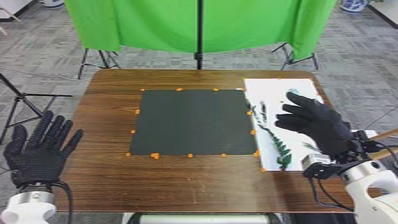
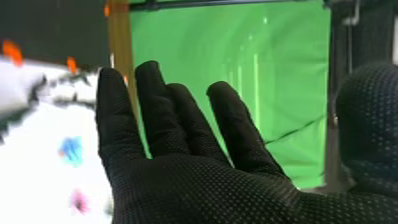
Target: Arrange flowers
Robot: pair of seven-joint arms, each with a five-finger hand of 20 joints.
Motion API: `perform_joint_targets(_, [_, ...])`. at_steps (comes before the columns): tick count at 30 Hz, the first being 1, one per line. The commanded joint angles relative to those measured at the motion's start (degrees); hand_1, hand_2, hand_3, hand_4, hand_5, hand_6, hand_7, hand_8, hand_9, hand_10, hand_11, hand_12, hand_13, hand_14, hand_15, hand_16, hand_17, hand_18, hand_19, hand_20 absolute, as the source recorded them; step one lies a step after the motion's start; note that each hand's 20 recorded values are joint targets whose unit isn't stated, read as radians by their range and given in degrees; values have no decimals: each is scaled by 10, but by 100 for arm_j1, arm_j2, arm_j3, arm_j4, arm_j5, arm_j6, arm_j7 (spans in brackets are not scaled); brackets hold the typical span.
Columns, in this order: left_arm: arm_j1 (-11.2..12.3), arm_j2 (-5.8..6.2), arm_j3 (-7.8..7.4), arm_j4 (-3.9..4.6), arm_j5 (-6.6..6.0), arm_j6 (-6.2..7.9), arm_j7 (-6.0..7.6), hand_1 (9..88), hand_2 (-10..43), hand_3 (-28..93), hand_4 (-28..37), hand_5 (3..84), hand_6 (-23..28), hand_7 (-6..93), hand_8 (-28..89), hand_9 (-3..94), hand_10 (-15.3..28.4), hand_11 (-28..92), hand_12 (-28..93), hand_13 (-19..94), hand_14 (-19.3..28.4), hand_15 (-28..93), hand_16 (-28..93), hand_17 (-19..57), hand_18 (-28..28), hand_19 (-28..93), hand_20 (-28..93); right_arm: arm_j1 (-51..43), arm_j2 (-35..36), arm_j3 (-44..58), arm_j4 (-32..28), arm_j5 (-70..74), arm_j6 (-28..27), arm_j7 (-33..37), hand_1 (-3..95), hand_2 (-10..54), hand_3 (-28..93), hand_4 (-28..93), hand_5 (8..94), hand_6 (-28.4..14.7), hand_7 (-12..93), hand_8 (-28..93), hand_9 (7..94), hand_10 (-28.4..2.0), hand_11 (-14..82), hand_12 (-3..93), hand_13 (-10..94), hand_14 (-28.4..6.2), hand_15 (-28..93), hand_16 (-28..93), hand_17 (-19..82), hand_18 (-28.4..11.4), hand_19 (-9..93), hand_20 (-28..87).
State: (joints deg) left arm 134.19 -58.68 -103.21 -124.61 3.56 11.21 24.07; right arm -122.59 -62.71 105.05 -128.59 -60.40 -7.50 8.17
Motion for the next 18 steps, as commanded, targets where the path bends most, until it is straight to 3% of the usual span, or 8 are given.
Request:
perform_joint_targets(1, [133, -46, -6, 4, 80, -51, -6, 208, 88, 760, -283, 387, 51, 98, -86, 318, 119, 141, 72, 202, 89, 186, -54, -42, 121, 285, 144, -125, 398, -412, -464, -4095, 690, 715, 295, -95, 717, -271, 351, -64, 100, -93, 358, -176, 31, 119, 349, -149, 189, 216, 161, -206, 368, 198])
perform_joint_targets(4, [121, -52, 14, 1, 87, 6, -24, 208, 88, 760, -283, 386, 51, 99, -86, 317, 118, 140, 72, 202, 89, 185, -54, -43, 122, 285, 144, -239, 532, -670, -665, -5273, 1017, 1342, 339, -95, 727, -280, 370, -79, 112, -103, 354, -188, 61, 111, 341, -159, 252, 187, 196, -222, 609, 286])
perform_joint_targets(6, [119, -60, 13, 2, 114, 37, -45, 211, 89, 758, -283, 386, 51, 100, -85, 317, 118, 140, 72, 202, 89, 186, -54, -45, 124, 294, 148, -236, 625, -838, -726, -5890, 1095, 1617, 359, -95, 724, -282, 388, -83, 113, -106, 375, -190, 78, 107, 348, -165, 294, 165, 210, -232, 677, 322])
perform_joint_targets(10, [132, -47, -14, 6, 90, 61, -29, 212, 91, 758, -283, 387, 51, 103, -85, 316, 119, 142, 74, 208, 91, 193, -51, -45, 130, 318, 159, 240, 910, -1592, -541, -6785, 1245, 2552, 362, -95, 715, -282, 419, -82, 113, -107, 423, -192, 98, 116, 377, -171, 352, 152, 235, -241, 729, 353])
perform_joint_targets(15, [122, -70, 38, 11, 52, 77, -56, 212, 92, 758, -283, 388, 52, 109, -85, 314, 122, 147, 80, 209, 104, 212, -44, -46, 130, 318, 158, 489, 884, -2050, -374, -7522, 568, 3034, 356, -95, 684, -283, 379, -92, 104, -96, 399, -214, 108, 146, 359, -181, 389, 142, 235, -247, 741, 360])
perform_joint_targets(18, [74, -50, 70, 32, 66, 91, -71, 212, 92, 758, -283, 390, 53, 113, -85, 312, 124, 151, 85, 208, 109, 219, -42, -46, 130, 316, 157, 569, 916, -2313, -268, -8014, 543, 3314, 347, -95, 669, -283, 377, -103, 121, -86, 395, -233, 141, 184, 328, -196, 425, 140, 222, -256, 749, 361])
